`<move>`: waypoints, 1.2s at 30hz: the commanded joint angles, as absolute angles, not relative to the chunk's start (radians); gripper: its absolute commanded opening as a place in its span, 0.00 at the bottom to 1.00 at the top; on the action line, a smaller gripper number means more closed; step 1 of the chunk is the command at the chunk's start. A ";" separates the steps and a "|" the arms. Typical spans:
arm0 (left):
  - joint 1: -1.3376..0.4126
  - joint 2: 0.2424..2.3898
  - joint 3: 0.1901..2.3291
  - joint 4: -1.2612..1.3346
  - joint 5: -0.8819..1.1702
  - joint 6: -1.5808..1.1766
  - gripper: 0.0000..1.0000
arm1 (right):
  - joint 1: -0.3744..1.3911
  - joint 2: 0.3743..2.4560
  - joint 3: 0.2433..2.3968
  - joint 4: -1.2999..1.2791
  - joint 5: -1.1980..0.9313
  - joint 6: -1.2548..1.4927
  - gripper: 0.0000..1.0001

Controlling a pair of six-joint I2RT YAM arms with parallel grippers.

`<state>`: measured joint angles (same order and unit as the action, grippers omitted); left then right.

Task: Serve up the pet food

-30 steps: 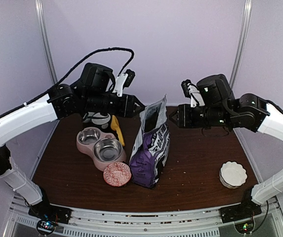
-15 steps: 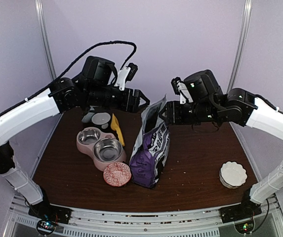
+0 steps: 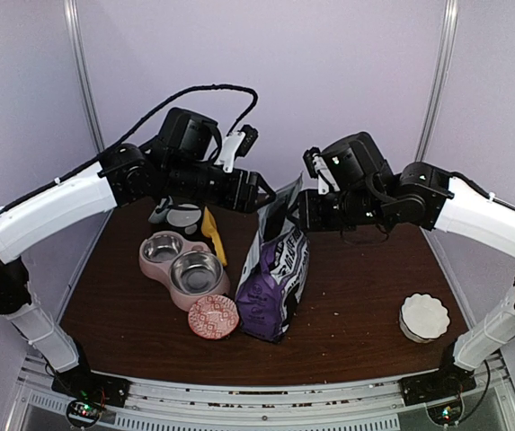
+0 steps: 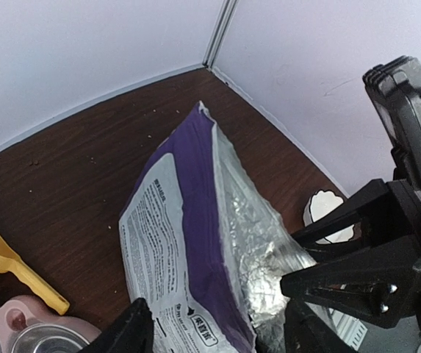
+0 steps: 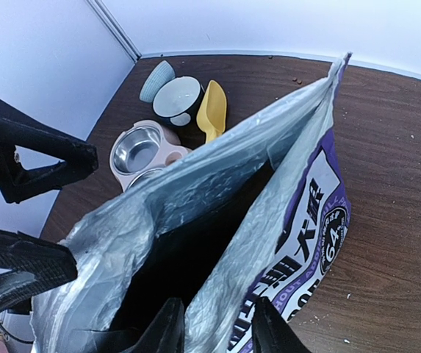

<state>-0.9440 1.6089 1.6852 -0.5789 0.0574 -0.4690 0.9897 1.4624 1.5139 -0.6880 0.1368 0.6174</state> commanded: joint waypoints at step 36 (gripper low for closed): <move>-1.055 1.585 1.633 -0.388 -0.062 -0.590 0.00 | 0.779 1.329 1.565 -0.909 0.297 0.396 0.00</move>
